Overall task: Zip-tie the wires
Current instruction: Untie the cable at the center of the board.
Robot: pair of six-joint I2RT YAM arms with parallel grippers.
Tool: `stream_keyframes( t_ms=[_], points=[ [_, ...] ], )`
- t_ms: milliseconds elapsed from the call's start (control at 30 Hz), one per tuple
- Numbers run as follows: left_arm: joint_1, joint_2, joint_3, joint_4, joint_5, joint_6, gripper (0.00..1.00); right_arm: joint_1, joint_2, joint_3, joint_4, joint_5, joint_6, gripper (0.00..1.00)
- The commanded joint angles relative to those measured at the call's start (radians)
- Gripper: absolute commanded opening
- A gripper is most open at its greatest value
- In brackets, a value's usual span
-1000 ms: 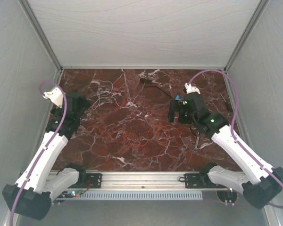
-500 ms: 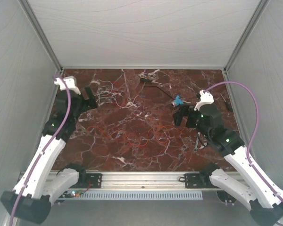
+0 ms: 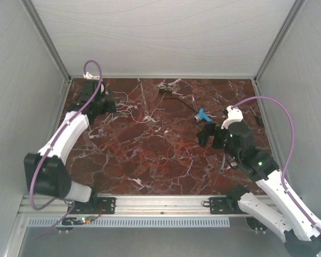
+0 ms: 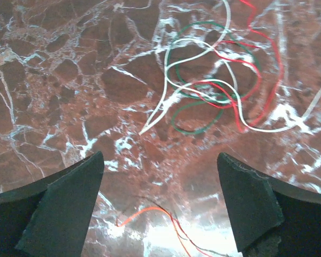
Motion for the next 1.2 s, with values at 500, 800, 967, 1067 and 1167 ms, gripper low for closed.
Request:
stream_keyframes(
  t_ms=[500,800,967,1067,1167],
  points=[
    [0.133,0.253,0.023,0.053,0.151,0.132,0.78,0.002,-0.019,-0.019,0.009,-0.04,-0.014,0.98],
    [0.157,0.358,0.051,0.083,0.22,0.133,0.55,0.002,-0.04,-0.025,-0.002,-0.038,-0.008,0.98],
    [0.157,0.385,0.054,0.102,0.224,0.134,0.42,0.002,-0.046,-0.029,-0.007,-0.037,-0.005,0.98],
    [0.157,0.398,0.056,0.11,0.228,0.133,0.37,0.002,-0.048,-0.033,-0.009,-0.036,-0.001,0.98],
    [0.159,0.411,0.061,0.114,0.236,0.132,0.36,0.001,-0.048,-0.036,-0.011,-0.036,0.001,0.98]
  ],
)
